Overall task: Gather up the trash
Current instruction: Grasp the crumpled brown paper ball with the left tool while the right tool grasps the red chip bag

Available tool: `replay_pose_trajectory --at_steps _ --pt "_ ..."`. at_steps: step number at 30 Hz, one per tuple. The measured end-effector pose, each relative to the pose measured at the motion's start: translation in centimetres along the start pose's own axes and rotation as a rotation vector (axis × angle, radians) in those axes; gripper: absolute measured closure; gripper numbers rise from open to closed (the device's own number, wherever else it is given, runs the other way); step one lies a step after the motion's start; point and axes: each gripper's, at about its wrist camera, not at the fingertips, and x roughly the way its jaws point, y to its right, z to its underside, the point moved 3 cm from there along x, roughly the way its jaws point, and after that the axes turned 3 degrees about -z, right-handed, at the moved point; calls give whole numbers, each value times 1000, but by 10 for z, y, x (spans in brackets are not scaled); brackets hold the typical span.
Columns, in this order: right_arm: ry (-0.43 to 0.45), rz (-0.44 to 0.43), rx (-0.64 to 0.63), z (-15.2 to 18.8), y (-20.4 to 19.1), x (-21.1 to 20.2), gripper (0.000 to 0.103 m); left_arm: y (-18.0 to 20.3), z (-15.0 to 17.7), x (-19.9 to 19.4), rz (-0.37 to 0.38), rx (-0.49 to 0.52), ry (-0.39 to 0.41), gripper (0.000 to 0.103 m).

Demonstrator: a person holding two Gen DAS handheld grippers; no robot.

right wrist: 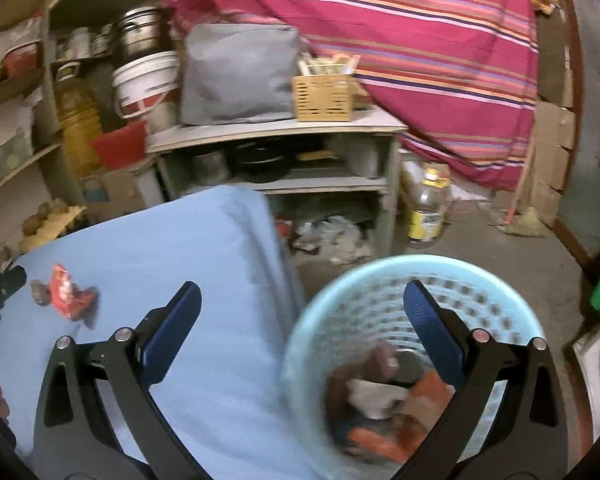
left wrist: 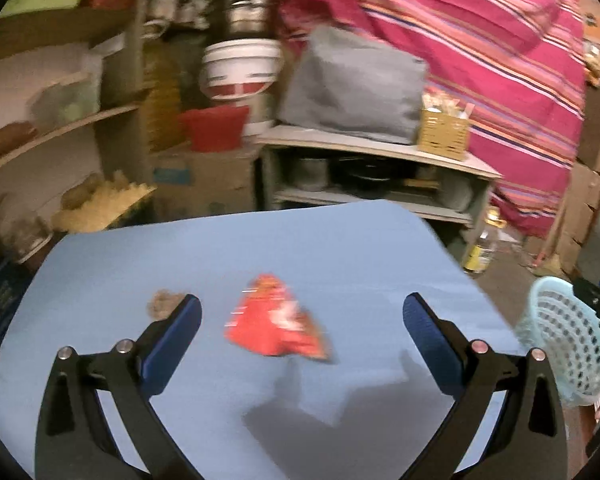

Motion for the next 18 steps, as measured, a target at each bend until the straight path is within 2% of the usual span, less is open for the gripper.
replay_pose_trajectory --at_steps 4,8,13,18 --pt "-14 -52 -14 -3 -44 20 4 -52 3 14 -83 -19 -20 5" --pt "-38 -106 -21 -5 -86 42 4 -89 11 28 -130 -18 -39 5" --pt "-56 -134 -96 -1 -135 64 4 -117 20 56 -121 -41 -95 5" --pt "-93 -154 -97 3 -161 87 4 -134 25 85 -92 -62 -149 5"
